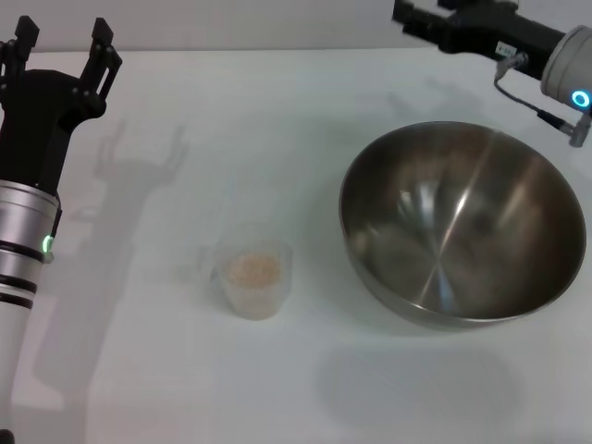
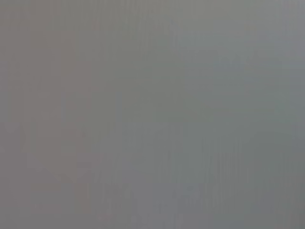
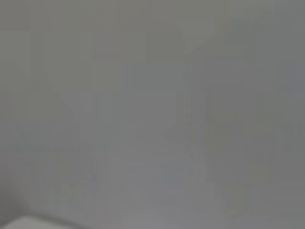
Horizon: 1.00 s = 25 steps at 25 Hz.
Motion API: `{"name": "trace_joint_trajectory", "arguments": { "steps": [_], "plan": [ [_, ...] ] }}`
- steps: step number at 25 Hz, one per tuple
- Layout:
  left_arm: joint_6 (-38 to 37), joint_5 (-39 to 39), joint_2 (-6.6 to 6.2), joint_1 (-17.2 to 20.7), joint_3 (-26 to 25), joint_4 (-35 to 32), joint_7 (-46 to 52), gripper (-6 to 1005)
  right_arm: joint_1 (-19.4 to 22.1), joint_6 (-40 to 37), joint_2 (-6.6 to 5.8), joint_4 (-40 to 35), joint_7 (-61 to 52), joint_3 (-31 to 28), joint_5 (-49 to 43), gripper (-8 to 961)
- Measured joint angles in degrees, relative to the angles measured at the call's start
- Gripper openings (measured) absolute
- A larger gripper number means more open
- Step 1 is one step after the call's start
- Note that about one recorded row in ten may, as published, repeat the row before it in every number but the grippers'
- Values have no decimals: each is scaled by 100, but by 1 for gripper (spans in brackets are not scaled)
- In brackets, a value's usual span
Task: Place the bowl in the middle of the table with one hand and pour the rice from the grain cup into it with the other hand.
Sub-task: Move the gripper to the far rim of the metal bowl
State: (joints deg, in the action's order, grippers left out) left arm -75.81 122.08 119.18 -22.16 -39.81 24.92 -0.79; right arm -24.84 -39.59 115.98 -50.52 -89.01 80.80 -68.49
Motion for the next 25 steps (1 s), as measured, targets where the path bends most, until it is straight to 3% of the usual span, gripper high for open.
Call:
{"name": "trace_joint_trajectory", "arguments": {
  "steps": [1, 4, 6, 11, 16, 25],
  "plan": [
    [-4, 0, 0, -4, 0, -20, 0, 838, -117, -405, -76, 61, -385, -308, -662, 748],
    [-4, 0, -4, -21, -5, -26, 0, 838, -235, -797, -153, 106, -659, -635, -1237, 747],
    [-4, -1, -7, -37, -8, -31, 0, 837, -435, -1535, -296, 152, -1026, -1294, -2141, 746],
    [1, -1, -8, -53, -9, -32, 0, 837, -680, -2515, -471, 103, -1289, -2142, -3089, 744],
    [28, -1, -8, -77, -9, -32, 0, 837, -954, -3353, -641, 26, -1501, -2729, -3974, 742],
    [39, 0, -9, -81, -9, -41, 0, 837, -1324, -4425, -802, -340, -1855, -3145, -5201, 739]
  ]
}}
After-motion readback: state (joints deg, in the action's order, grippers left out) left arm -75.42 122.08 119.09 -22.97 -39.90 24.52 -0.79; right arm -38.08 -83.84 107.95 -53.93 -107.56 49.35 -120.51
